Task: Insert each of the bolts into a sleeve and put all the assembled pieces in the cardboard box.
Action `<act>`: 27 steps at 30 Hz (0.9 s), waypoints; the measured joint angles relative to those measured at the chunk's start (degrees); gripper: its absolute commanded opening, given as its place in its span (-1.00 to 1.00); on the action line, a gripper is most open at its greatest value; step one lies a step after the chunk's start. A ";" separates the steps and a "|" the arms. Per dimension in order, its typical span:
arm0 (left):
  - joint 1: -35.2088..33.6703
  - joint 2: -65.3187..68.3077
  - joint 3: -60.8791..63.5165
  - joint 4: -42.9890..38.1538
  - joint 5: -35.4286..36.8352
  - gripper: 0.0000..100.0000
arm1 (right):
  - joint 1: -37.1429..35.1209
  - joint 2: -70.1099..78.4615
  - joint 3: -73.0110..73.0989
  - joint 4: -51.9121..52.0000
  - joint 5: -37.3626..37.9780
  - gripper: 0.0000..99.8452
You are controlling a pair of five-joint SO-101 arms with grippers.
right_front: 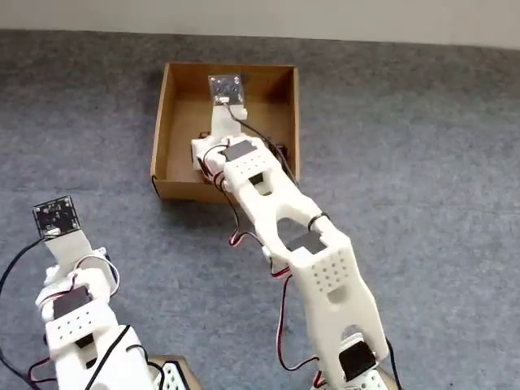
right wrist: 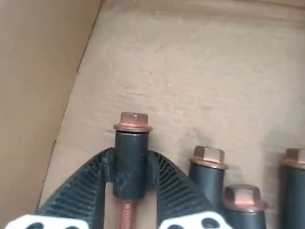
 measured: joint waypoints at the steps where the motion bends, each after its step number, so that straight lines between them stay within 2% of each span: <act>1: 0.00 0.00 0.00 0.00 0.00 -0.97 | 0.00 0.00 0.00 0.53 0.00 -0.98; 4: 0.00 0.00 0.00 0.00 0.00 -0.97 | 0.00 0.00 -0.44 4.13 -1.23 -0.94; 9: 0.00 0.00 0.00 0.00 0.00 -0.97 | -0.09 0.09 -2.46 7.21 -8.00 -0.67; 17: 0.00 0.00 0.00 0.00 0.00 -0.97 | -0.09 0.09 -16.09 18.11 -6.77 -0.66; 22: 0.00 0.00 0.00 0.00 0.00 -0.97 | 1.58 0.09 -36.04 34.99 3.25 -0.68; 27: 0.00 0.00 0.00 -0.09 0.00 -0.97 | 3.34 0.09 -62.86 59.25 6.07 -1.00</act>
